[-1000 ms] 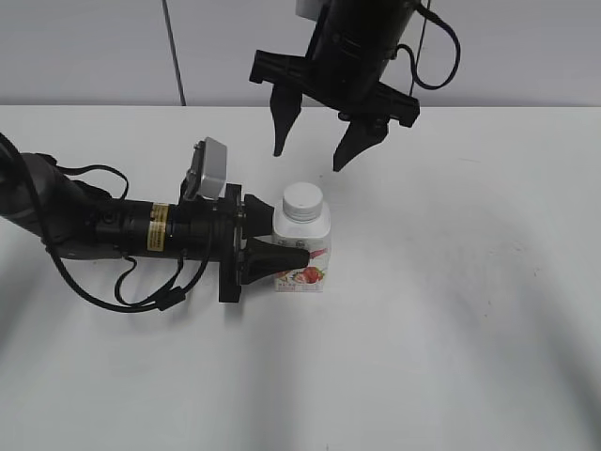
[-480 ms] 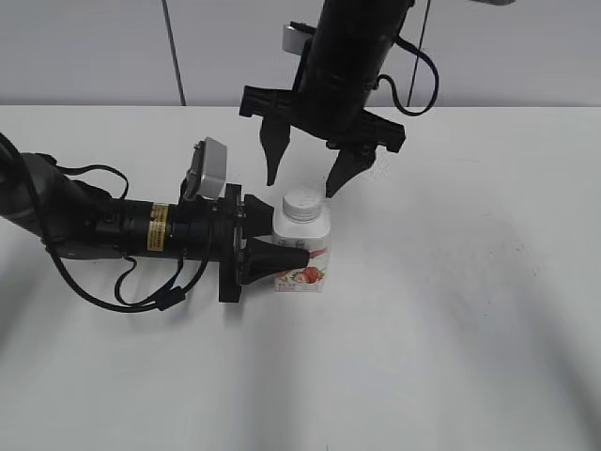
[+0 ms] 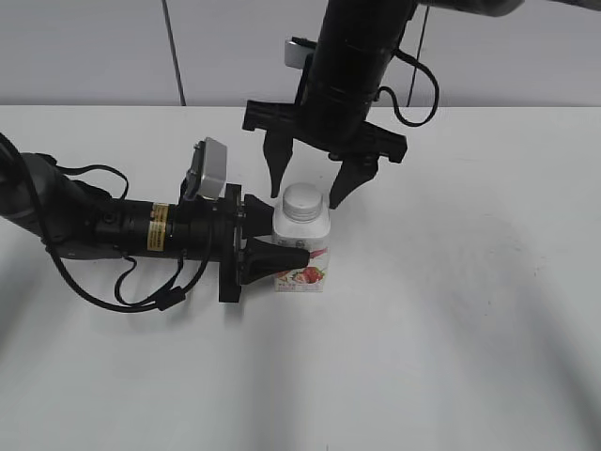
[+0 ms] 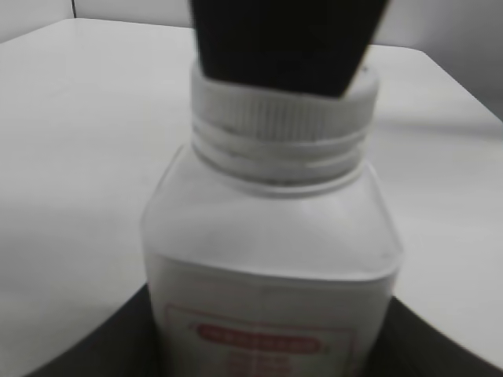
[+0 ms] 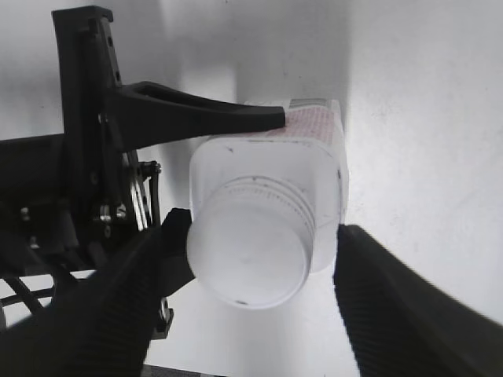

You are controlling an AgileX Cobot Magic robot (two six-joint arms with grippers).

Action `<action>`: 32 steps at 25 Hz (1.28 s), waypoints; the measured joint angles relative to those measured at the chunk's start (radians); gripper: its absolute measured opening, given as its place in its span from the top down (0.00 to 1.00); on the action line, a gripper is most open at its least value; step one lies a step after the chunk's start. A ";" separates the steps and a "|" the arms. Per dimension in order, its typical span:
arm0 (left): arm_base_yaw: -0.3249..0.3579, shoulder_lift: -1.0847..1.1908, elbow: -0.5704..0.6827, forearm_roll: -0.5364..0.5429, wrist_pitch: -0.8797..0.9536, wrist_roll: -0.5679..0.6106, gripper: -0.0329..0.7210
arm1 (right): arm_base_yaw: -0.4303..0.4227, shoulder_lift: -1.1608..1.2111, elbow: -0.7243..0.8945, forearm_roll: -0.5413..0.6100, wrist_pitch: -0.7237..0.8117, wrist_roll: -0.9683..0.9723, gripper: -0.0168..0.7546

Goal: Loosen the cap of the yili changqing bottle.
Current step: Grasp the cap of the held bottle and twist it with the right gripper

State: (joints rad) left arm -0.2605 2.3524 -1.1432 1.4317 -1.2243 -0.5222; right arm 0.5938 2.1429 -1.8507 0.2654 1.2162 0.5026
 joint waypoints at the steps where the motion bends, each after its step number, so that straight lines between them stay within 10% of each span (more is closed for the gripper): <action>1: 0.000 0.000 0.000 0.000 0.000 0.000 0.47 | 0.000 0.002 0.000 0.000 0.000 0.000 0.29; 20: 0.000 -0.001 0.000 0.000 0.000 0.000 0.47 | 0.000 0.010 0.000 0.001 0.000 -0.030 0.47; 32: 0.000 -0.001 0.000 0.000 0.000 0.000 0.47 | 0.000 0.010 0.000 0.001 0.000 -0.560 0.48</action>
State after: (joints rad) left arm -0.2605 2.3517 -1.1432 1.4317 -1.2243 -0.5222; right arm 0.5938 2.1527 -1.8507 0.2663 1.2162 -0.0577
